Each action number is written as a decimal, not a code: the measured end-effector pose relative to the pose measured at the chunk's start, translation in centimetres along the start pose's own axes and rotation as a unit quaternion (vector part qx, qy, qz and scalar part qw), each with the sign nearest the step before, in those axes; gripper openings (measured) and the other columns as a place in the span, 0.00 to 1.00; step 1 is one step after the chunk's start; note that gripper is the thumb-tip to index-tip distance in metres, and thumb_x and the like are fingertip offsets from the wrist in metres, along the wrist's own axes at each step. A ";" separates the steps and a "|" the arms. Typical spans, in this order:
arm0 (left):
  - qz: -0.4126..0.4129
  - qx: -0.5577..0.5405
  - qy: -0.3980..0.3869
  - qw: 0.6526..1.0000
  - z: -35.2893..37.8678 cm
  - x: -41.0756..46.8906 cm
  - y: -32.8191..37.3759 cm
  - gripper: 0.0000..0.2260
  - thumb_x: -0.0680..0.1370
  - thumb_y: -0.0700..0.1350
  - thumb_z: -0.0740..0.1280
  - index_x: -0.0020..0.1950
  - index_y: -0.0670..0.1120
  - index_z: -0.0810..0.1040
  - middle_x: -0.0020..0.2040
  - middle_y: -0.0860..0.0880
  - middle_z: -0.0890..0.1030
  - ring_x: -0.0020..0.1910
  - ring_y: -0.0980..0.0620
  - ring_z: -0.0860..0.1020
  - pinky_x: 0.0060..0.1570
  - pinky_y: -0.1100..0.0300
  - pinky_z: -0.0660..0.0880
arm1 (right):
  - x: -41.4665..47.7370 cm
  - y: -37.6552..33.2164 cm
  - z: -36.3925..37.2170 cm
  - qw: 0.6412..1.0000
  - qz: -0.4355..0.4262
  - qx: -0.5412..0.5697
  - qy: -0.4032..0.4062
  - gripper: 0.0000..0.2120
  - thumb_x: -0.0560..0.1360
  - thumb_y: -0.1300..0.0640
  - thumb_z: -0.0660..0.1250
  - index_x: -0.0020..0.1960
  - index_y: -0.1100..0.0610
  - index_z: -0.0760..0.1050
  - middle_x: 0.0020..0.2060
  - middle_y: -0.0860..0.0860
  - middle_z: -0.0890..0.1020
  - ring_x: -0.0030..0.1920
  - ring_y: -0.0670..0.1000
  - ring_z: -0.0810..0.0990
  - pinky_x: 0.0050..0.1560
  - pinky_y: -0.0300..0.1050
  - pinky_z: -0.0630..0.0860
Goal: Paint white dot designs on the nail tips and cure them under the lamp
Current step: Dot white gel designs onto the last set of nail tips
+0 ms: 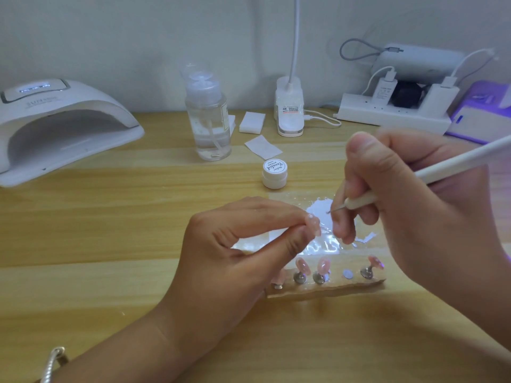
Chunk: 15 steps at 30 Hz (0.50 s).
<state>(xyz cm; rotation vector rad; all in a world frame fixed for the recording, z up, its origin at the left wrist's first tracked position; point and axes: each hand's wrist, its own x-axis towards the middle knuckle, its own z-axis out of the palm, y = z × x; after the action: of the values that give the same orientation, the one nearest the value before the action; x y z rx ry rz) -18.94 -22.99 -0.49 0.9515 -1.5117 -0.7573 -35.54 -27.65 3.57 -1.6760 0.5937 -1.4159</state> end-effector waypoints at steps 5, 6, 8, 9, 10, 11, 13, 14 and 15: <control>-0.013 -0.003 -0.001 1.000 -0.1 -0.1 0.0 0.04 0.73 0.43 0.74 0.47 0.47 0.87 0.44 0.52 0.86 0.42 0.56 0.82 0.38 0.65 0.74 | 0.1 -0.3 -0.1 1.000 -0.005 -0.011 0.000 0.19 0.80 0.57 0.65 0.30 0.56 0.71 0.21 0.46 0.73 0.21 0.52 0.76 0.26 0.35 0.70; -0.012 -0.004 -0.001 1.000 -0.1 -0.1 0.0 0.04 0.73 0.43 0.74 0.47 0.47 0.87 0.44 0.52 0.86 0.41 0.55 0.82 0.38 0.64 0.74 | 0.0 -0.3 -0.1 1.000 -0.007 -0.023 -0.005 0.19 0.80 0.57 0.65 0.31 0.57 0.70 0.21 0.46 0.73 0.21 0.51 0.77 0.26 0.33 0.70; -0.004 0.001 -0.003 1.000 -0.1 -0.1 0.0 0.03 0.73 0.42 0.74 0.46 0.47 0.86 0.44 0.52 0.86 0.42 0.53 0.83 0.38 0.63 0.74 | -0.2 -0.4 0.1 0.999 -0.007 -0.043 -0.020 0.18 0.79 0.56 0.64 0.31 0.59 0.71 0.21 0.47 0.75 0.22 0.51 0.78 0.26 0.32 0.70; 0.001 0.004 -0.005 1.000 -0.1 -0.1 0.1 0.03 0.73 0.41 0.74 0.46 0.47 0.86 0.43 0.51 0.86 0.42 0.52 0.83 0.38 0.62 0.74 | -0.3 -0.4 0.1 0.998 -0.005 -0.048 -0.026 0.18 0.78 0.55 0.64 0.31 0.59 0.71 0.22 0.47 0.75 0.22 0.50 0.78 0.27 0.32 0.70; 0.004 0.005 -0.007 1.000 -0.1 -0.1 0.1 0.03 0.74 0.41 0.74 0.46 0.46 0.86 0.43 0.50 0.86 0.42 0.52 0.83 0.38 0.61 0.74 | -0.4 -0.4 0.1 0.998 0.000 -0.051 -0.031 0.18 0.78 0.55 0.64 0.31 0.59 0.71 0.22 0.48 0.76 0.23 0.50 0.78 0.27 0.32 0.70; 0.005 0.007 -0.007 1.000 -0.1 0.0 0.1 0.03 0.73 0.40 0.74 0.46 0.46 0.86 0.43 0.50 0.86 0.41 0.51 0.83 0.38 0.60 0.74 | -0.4 -0.4 0.1 0.998 0.003 -0.053 -0.034 0.18 0.79 0.55 0.64 0.31 0.59 0.72 0.22 0.50 0.77 0.23 0.48 0.78 0.27 0.31 0.70; 0.000 0.010 0.001 1.000 -0.1 0.0 0.3 0.03 0.73 0.40 0.74 0.45 0.46 0.87 0.43 0.51 0.86 0.41 0.53 0.83 0.36 0.61 0.75 | -0.3 -0.4 -0.1 0.997 -0.002 -0.069 -0.030 0.19 0.81 0.55 0.65 0.31 0.59 0.72 0.22 0.50 0.77 0.22 0.47 0.77 0.27 0.30 0.70; -0.006 0.008 0.010 1.000 0.0 -0.1 0.4 0.03 0.73 0.40 0.75 0.44 0.47 0.87 0.42 0.52 0.86 0.40 0.55 0.82 0.33 0.62 0.76 | -0.1 -0.3 -0.3 0.996 -0.008 -0.085 -0.020 0.19 0.80 0.54 0.66 0.31 0.59 0.72 0.21 0.49 0.76 0.22 0.47 0.76 0.27 0.30 0.68; -0.013 0.008 0.020 1.000 0.0 -0.1 0.5 0.03 0.72 0.40 0.75 0.43 0.47 0.87 0.42 0.54 0.85 0.38 0.58 0.82 0.29 0.64 0.76 | 0.2 -0.2 -0.6 0.994 -0.010 -0.109 -0.008 0.20 0.79 0.52 0.66 0.31 0.59 0.72 0.21 0.48 0.75 0.21 0.47 0.74 0.26 0.30 0.67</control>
<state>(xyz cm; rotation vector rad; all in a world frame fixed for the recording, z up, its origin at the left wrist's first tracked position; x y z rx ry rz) -19.00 -22.70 -0.13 0.9942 -1.4746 -0.7410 -36.06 -27.91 3.87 -1.8656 0.7466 -1.3904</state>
